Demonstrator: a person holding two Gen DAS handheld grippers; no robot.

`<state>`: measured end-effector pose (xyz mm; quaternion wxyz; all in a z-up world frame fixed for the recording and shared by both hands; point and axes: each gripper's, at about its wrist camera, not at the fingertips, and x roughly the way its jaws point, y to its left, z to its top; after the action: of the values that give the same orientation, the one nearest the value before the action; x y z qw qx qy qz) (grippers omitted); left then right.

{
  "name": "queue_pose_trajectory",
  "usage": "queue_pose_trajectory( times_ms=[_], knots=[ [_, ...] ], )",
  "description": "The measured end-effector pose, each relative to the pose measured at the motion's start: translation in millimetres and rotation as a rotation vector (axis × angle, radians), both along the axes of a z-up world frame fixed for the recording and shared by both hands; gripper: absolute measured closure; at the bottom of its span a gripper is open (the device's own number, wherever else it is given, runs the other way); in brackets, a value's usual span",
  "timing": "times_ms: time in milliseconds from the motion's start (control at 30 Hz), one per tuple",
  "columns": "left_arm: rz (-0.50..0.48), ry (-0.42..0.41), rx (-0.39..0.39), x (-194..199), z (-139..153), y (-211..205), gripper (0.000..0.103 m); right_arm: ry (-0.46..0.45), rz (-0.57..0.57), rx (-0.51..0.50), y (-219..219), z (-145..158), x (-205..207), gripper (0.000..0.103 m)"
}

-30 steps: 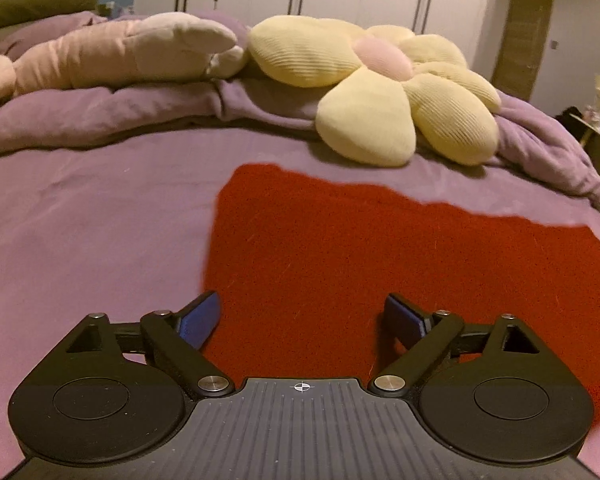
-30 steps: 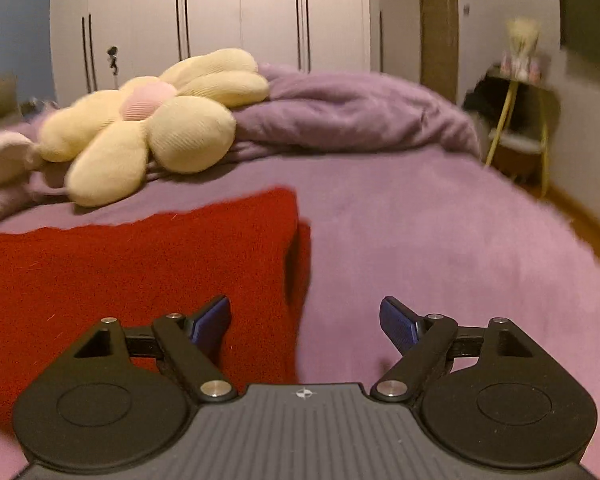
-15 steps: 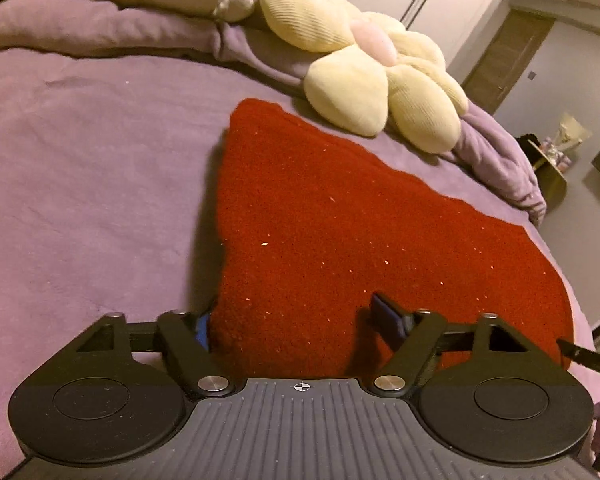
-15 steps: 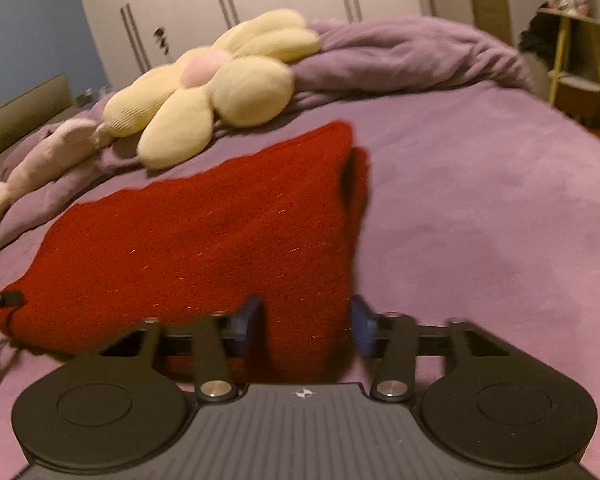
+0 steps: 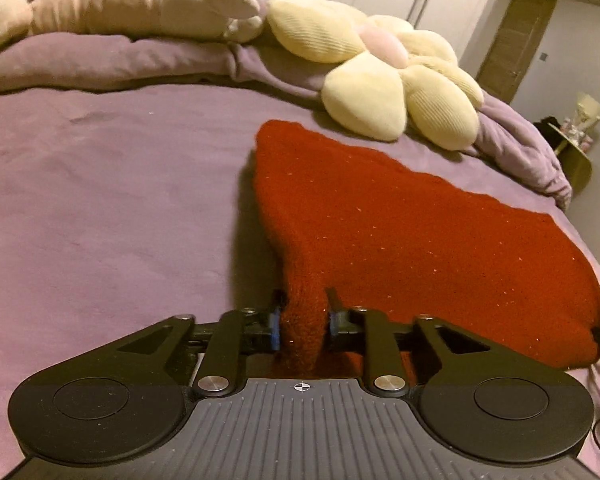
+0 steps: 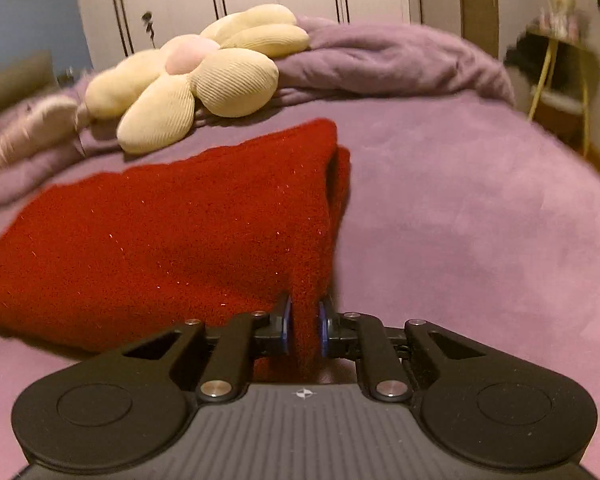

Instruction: Fold small clothes

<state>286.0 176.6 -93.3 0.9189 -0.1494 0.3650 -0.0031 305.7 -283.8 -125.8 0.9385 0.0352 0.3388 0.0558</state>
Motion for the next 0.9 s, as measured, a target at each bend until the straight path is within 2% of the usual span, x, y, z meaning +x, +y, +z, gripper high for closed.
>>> queue_pose_trajectory(
  times_ms=[33,100,133,167,267,367,500,700,900],
  knots=[
    [0.014,0.009,-0.011,-1.1,0.6,2.5,0.064,-0.008,-0.017,-0.052,6.5,3.8,-1.0,0.083],
    [0.045,0.034,-0.047,-5.3,-0.1,10.8,0.041,-0.028,-0.049,-0.109,12.4,9.7,-3.4,0.081],
    [0.059,0.05,-0.072,-7.4,-1.4,15.2,0.025,-0.035,-0.066,-0.128,14.0,12.7,-4.5,0.081],
    [0.059,0.058,-0.105,-10.0,-2.9,18.9,0.022,-0.047,-0.072,-0.131,14.9,15.9,-6.5,0.081],
    [0.051,0.067,-0.189,-16.5,-7.1,22.6,0.021,-0.097,-0.083,-0.129,19.3,26.3,-14.5,0.079],
    [0.043,0.077,-0.239,-15.4,-11.0,20.5,0.02,-0.14,-0.088,-0.152,29.4,34.2,-18.6,0.079],
    [0.044,0.094,-0.243,-6.2,-17.1,12.6,0.02,-0.141,-0.005,-0.123,53.1,33.3,-18.0,0.079],
    [0.052,0.109,-0.27,4.6,-23.1,7.0,0.029,-0.14,0.128,-0.158,107.9,16.0,-20.1,0.079],
    [0.078,0.11,-0.351,9.3,-30.6,14.2,0.037,-0.135,0.157,-0.136,137.4,6.9,-22.9,0.079]
  ],
)
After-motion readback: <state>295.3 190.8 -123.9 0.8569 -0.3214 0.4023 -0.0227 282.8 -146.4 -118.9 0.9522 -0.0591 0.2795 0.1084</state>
